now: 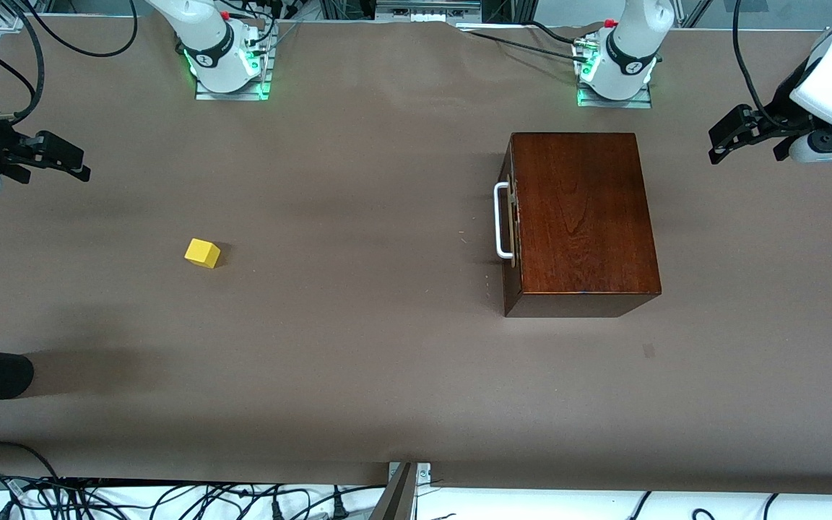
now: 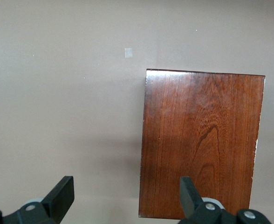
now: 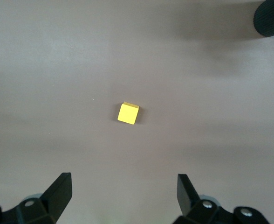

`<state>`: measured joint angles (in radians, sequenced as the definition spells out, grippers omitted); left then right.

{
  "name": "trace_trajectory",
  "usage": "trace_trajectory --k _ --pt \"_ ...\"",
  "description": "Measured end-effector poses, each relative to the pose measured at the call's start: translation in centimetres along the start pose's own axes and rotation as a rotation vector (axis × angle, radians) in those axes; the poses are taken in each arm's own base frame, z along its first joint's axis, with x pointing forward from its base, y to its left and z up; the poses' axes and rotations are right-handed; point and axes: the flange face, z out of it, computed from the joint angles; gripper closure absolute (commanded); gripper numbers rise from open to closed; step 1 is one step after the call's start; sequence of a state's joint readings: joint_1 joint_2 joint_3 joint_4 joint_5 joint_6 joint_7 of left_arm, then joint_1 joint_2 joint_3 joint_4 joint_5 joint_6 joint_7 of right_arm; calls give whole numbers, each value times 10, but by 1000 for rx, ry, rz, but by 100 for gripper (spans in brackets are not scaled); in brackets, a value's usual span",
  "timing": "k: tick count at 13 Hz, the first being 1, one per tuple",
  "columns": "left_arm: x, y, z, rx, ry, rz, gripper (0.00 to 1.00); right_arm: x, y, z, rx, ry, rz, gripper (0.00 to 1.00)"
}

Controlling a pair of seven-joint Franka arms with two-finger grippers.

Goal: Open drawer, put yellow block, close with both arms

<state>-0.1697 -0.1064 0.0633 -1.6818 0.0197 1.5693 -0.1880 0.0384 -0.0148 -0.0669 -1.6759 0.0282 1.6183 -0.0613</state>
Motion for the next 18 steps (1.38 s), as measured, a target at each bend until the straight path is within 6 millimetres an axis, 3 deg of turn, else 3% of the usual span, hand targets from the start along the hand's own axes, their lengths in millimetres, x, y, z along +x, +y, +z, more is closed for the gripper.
trace_trajectory --k 18 --pt "-1 -1 1 2 -9 -2 0 8 1 14 -2 -21 1 0"
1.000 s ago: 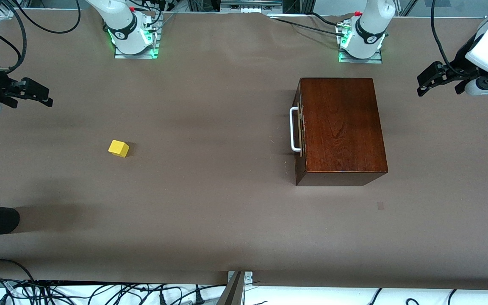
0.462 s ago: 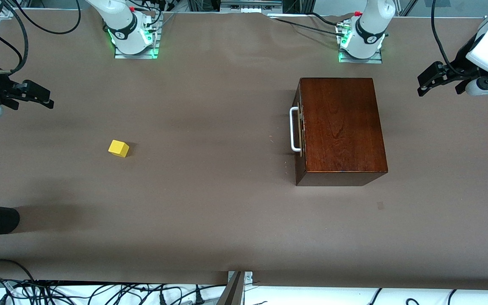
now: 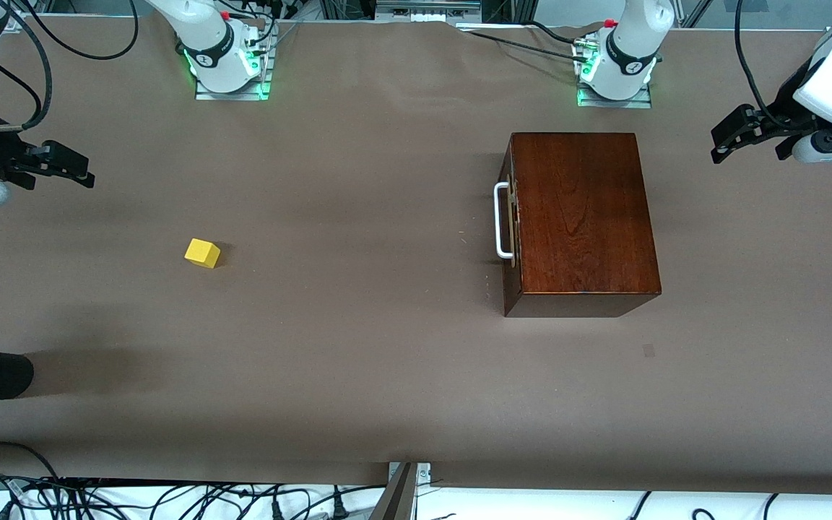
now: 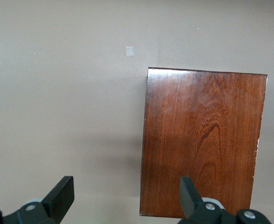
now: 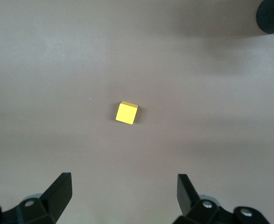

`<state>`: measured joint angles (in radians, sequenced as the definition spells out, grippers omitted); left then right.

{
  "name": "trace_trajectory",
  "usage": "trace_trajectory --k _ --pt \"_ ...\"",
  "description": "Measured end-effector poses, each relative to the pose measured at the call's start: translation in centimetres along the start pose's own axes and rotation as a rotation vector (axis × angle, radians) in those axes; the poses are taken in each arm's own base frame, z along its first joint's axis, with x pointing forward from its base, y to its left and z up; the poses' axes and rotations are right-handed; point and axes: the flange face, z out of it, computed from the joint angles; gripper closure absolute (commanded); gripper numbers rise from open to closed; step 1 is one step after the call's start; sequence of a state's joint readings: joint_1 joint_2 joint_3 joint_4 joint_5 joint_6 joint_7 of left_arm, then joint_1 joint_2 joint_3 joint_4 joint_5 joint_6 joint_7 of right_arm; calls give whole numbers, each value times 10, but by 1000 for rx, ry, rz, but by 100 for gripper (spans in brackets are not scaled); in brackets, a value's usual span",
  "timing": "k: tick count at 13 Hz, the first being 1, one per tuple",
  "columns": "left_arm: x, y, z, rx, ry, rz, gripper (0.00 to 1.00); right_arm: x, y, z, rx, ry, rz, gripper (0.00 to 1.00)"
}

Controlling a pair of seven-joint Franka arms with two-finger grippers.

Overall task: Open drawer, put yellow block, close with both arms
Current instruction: 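Move the left gripper to the white drawer handle and grasp it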

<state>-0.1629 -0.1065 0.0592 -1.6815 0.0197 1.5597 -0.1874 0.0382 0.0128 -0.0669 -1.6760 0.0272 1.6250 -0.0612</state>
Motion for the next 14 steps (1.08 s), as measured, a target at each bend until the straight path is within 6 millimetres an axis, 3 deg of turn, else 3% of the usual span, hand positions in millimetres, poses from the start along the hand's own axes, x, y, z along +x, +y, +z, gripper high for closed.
trace_trajectory --k 5,9,14 --pt "-6 34 3 10 -10 20 0 1 0 2 0 -4 0 0" --pt "-12 96 27 35 -48 4 0 1 0 2 0 -4 0 0" --pt "-24 197 82 91 -86 -26 0 1 1 2 -3 -3 0 0"
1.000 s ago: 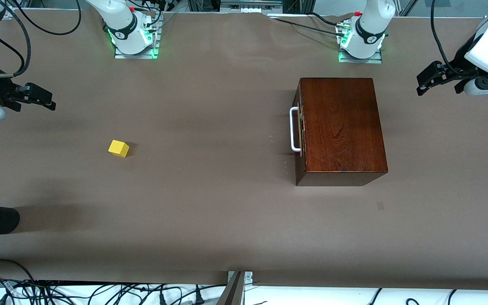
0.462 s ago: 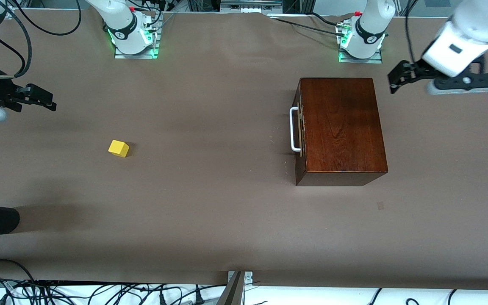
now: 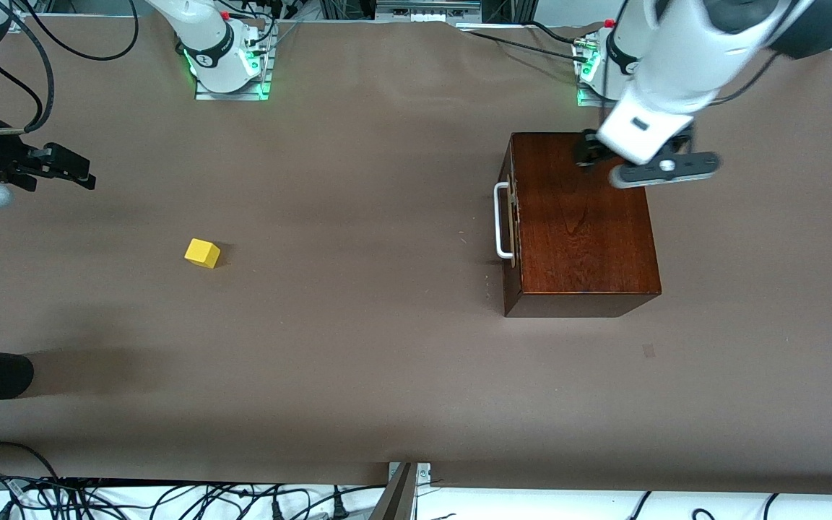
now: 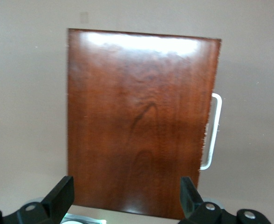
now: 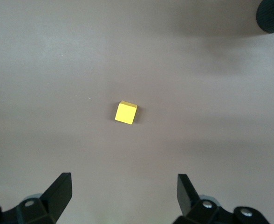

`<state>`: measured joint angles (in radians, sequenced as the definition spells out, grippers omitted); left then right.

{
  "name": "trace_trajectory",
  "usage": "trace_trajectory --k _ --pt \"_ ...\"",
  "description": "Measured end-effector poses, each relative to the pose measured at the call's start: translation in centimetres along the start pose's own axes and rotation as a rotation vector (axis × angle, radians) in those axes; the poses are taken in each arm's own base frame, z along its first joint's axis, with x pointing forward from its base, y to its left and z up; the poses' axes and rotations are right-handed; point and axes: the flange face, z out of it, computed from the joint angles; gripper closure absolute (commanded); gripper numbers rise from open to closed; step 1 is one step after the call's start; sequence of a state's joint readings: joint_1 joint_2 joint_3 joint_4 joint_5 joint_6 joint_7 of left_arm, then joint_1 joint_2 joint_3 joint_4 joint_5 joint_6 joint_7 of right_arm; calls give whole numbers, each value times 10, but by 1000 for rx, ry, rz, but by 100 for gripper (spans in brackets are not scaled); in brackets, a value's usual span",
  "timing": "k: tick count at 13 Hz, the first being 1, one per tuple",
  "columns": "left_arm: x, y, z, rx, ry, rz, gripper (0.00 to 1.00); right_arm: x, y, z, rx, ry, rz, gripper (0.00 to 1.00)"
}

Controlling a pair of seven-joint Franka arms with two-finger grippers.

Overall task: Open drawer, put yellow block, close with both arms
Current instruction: 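Move the left gripper to the white drawer handle and grasp it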

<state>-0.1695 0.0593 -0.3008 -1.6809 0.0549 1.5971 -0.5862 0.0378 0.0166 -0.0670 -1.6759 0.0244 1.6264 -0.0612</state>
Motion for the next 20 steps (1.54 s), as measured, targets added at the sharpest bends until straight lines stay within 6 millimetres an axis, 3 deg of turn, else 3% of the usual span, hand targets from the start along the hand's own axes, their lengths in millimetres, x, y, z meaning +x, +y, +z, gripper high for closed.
trace_trajectory --k 5,9,13,20 --pt "-25 114 53 -37 18 -52 0 0 0 0 -1 1 0 0" --pt "-35 172 115 7 35 -42 0 0 0 0 -2 2 0 0" --pt "-35 199 169 93 84 31 0 1 0 0 -4 3 0 0" --pt "-33 217 211 165 155 120 0 1 1 1 -10 1 -1 0"
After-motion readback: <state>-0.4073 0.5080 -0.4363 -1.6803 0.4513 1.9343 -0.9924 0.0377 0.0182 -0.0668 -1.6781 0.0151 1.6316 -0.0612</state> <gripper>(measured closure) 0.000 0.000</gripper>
